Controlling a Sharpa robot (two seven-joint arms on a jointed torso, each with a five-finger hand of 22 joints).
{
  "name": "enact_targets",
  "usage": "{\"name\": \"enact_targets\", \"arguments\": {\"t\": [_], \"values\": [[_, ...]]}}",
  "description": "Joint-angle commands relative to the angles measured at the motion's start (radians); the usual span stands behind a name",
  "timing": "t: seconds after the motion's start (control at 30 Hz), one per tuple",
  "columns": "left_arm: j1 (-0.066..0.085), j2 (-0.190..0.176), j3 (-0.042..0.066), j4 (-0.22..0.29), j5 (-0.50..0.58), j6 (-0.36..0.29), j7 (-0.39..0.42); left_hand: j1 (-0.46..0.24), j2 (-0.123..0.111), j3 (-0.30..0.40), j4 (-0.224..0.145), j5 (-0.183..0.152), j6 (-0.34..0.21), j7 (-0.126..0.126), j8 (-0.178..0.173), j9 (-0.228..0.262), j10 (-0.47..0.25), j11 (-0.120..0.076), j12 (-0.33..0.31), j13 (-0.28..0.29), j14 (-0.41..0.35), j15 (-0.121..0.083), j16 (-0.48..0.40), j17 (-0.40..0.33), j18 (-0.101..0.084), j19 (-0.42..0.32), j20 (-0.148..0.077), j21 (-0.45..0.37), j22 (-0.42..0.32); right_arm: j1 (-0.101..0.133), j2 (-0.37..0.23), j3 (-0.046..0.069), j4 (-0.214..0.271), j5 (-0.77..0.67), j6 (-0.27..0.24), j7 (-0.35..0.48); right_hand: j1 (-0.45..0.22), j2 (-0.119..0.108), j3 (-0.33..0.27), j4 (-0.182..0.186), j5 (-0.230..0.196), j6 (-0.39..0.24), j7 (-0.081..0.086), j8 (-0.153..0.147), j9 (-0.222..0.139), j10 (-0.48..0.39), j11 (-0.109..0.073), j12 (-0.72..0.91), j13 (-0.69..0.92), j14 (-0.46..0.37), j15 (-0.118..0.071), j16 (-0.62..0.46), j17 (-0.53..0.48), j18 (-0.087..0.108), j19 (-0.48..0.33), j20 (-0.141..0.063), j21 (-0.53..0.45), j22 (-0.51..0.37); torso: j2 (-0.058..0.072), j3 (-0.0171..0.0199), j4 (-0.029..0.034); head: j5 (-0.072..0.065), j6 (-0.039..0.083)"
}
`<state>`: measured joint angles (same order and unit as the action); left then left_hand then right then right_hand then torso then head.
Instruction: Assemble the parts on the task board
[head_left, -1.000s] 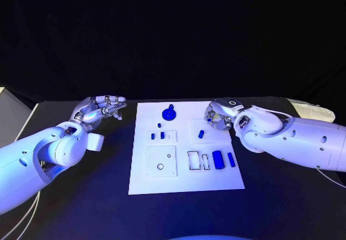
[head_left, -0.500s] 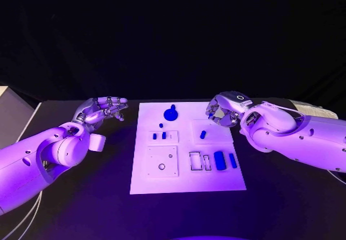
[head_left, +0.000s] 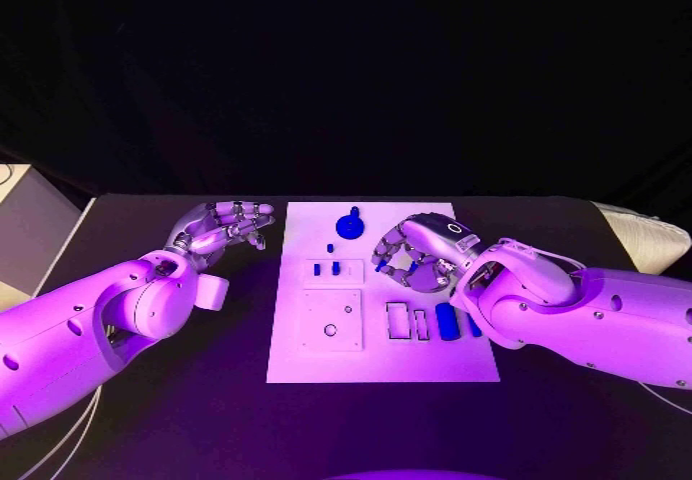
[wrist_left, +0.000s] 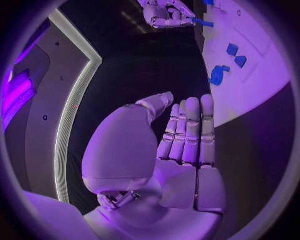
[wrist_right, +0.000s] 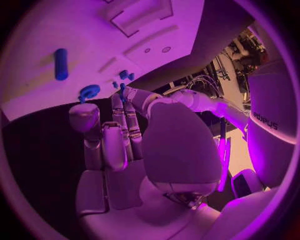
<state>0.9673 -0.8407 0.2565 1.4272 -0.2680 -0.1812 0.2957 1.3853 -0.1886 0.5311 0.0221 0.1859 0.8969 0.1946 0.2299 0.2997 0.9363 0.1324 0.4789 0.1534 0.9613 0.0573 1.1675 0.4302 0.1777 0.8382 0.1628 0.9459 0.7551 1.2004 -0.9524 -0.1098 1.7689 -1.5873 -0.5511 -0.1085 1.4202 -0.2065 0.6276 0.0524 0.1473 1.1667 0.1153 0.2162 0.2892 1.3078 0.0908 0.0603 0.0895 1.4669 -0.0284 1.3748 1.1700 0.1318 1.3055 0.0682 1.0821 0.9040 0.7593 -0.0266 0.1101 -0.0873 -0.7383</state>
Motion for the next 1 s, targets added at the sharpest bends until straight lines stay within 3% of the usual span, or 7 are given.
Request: {"name": "enact_targets", "arguments": {"t": [0.03,0.1,0.23,0.53,1.0], "values": [[-0.004,0.000,0.001,0.015,0.010,-0.005,0.016,0.001,-0.001,-0.007,0.001,0.006,-0.007,0.001,0.002,-0.001,-0.010,0.000,0.007,-0.001,0.003,0.005,0.005,0.001,0.006,0.007,-0.003,-0.005,-0.001,-0.025,0.023,-0.001,0.002,-0.014,-0.043,0.044,0.004,0.016,0.001,-0.005,0.007,-0.007,0.002,0.006,0.001,0.055,-0.048,0.007,0.004,0.032,-0.008,0.001,-0.002,-0.007,0.001,-0.003,0.003,0.000,0.000,-0.0001,-0.0004,0.022,-0.008],[-0.005,0.000,0.002,0.018,0.010,-0.005,0.017,0.001,-0.001,-0.007,0.001,0.006,-0.007,0.001,0.002,-0.001,-0.010,0.000,0.007,-0.001,0.003,0.005,0.005,0.001,0.006,0.007,-0.003,-0.005,-0.001,-0.034,0.033,-0.002,-0.001,-0.023,-0.045,0.042,0.005,0.016,0.002,-0.006,0.008,-0.007,0.002,0.006,0.002,0.055,-0.048,0.007,0.004,0.032,-0.008,0.001,-0.002,-0.007,0.000,-0.003,0.001,-0.001,0.000,0.0006,-0.0014,0.025,-0.009],[-0.008,-0.001,0.002,0.030,0.012,-0.007,0.017,0.001,-0.001,-0.007,0.001,0.006,-0.007,0.001,0.002,-0.001,-0.010,0.000,0.007,-0.001,0.003,0.005,0.005,0.001,0.006,0.007,-0.003,-0.005,-0.001,-0.063,0.068,-0.004,-0.020,-0.060,-0.046,0.025,0.005,0.016,0.002,-0.006,0.008,-0.008,0.002,0.007,0.002,0.055,-0.048,0.006,0.004,0.032,-0.007,0.001,-0.001,-0.006,-0.002,-0.003,-0.003,-0.007,0.001,0.0025,-0.0033,0.045,-0.018],[-0.011,-0.001,0.002,0.052,0.012,-0.007,0.016,0.001,0.000,-0.007,0.002,0.006,-0.008,0.001,0.003,-0.001,-0.011,0.000,0.008,-0.001,0.003,0.006,0.006,0.001,0.006,0.008,-0.002,-0.006,-0.002,-0.104,0.133,-0.009,-0.060,-0.107,-0.026,-0.005,0.005,0.016,0.003,-0.007,0.008,-0.008,0.002,0.007,0.003,0.055,-0.048,0.006,0.004,0.032,-0.007,0.003,0.001,-0.004,-0.005,-0.003,-0.008,-0.014,0.003,0.0013,0.0002,0.058,-0.029],[-0.011,-0.002,0.002,0.059,0.012,-0.005,0.013,0.001,0.000,-0.007,0.002,0.006,-0.008,0.001,0.003,-0.001,-0.011,0.000,0.008,-0.001,0.003,0.006,0.006,0.001,0.006,0.008,-0.002,-0.006,-0.002,-0.121,0.168,-0.011,-0.087,-0.174,-0.004,-0.086,0.005,0.016,0.004,-0.008,0.008,-0.009,0.002,0.007,0.004,0.055,-0.048,0.006,0.004,0.033,-0.007,0.003,0.002,-0.006,-0.002,-0.003,-0.003,-0.007,0.002,0.0023,-0.0004,0.077,-0.047]]}}
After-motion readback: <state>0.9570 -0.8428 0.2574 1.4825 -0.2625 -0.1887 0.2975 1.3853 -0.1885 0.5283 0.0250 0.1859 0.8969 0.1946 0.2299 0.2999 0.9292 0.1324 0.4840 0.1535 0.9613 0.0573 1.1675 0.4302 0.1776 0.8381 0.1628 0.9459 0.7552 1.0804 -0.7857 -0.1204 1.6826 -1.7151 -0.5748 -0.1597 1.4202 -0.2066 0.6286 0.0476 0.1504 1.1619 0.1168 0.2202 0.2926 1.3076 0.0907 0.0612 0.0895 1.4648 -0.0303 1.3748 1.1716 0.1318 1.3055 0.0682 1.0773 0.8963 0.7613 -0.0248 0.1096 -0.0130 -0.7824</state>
